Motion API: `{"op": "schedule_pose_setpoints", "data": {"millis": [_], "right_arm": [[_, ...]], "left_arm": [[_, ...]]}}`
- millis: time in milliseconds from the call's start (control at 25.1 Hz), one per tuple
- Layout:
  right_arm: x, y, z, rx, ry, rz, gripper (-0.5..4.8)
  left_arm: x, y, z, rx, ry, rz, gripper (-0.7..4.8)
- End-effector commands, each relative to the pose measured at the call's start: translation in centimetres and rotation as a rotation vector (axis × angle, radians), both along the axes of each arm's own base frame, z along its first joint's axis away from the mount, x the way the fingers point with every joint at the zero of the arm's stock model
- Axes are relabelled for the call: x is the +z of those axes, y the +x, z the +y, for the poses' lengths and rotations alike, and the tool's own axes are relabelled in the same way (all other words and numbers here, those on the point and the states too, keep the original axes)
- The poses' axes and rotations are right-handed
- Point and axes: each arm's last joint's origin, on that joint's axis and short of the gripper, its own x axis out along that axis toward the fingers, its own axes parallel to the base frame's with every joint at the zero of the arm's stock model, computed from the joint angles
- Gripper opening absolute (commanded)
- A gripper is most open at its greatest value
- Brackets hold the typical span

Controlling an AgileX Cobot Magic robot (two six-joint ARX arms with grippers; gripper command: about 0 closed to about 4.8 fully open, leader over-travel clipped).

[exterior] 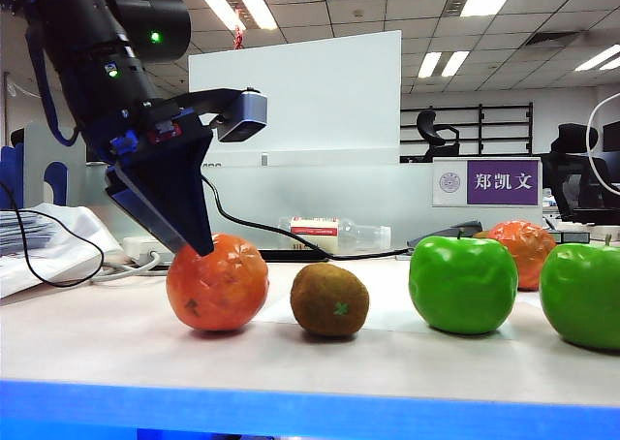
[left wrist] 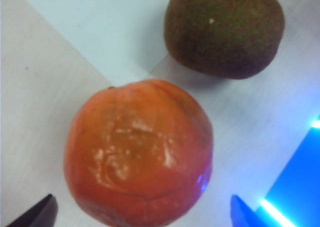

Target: Put the same fruits together.

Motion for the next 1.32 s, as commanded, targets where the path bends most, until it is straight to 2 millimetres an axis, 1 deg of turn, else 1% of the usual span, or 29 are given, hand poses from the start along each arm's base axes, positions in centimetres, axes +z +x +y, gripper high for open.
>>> {"op": "schedule_pose_setpoints", "data": {"millis": [40,399,678,878,918,958,998,1038,1077,1157,1197,1317], "right_arm": [[0.4,0.5,0.6,0.034,0.028,-0.008,-0.06],[0.3,0.8,1.1,0.059,0.02,0.013,-0.06],[0.4,0.9,1.1,0.058,0.03,0.002,-0.06],[0.4,0.9,1.1,0.058,0.03,0.002,-0.06],[0.4,0.9,1.1,0.057,0.03,0.001,-0.06],[0.4,0.9,1.1,0.057,0.03,0.001,-0.06],[0.4,0.9,1.1,0.057,0.03,0.001,-0.06],[0.4,0.9,1.1,0.057,0.03,0.001,-0.06],[0.4,0.9,1.1,0.053,0.029,0.0,-0.06],[0.4,0.9,1.1,0.051,0.028,0.0,-0.06],[0.4,0.9,1.1,0.051,0.028,0.0,-0.06],[0.4,0.9,1.1,0.051,0.028,0.0,-0.06]], "left_arm": [[0.0,0.2,-0.2,-0.008,-0.028,-0.022,4.79],[-0.8,0.6,-0.4,-0.016,-0.042,-0.007,4.79],[-2.5,1.2,-0.7,-0.015,-0.022,0.034,4.79],[-3.3,1.5,-0.9,-0.014,-0.012,0.054,4.79],[-3.4,1.5,-0.9,-0.014,-0.012,0.054,4.37],[-3.4,1.5,-0.9,-0.015,-0.013,0.051,3.12],[-3.3,1.6,-0.9,-0.015,-0.016,0.045,1.76],[-3.3,1.6,-0.9,-0.015,-0.019,0.04,0.99],[-3.3,1.7,-1.0,-0.016,-0.024,0.034,0.45],[-3.2,1.8,-1.0,-0.019,-0.037,0.025,0.03],[-3.2,1.8,-1.1,-0.022,-0.047,0.022,-0.05],[-3.1,1.9,-1.2,-0.031,-0.077,0.018,-0.06]]}}
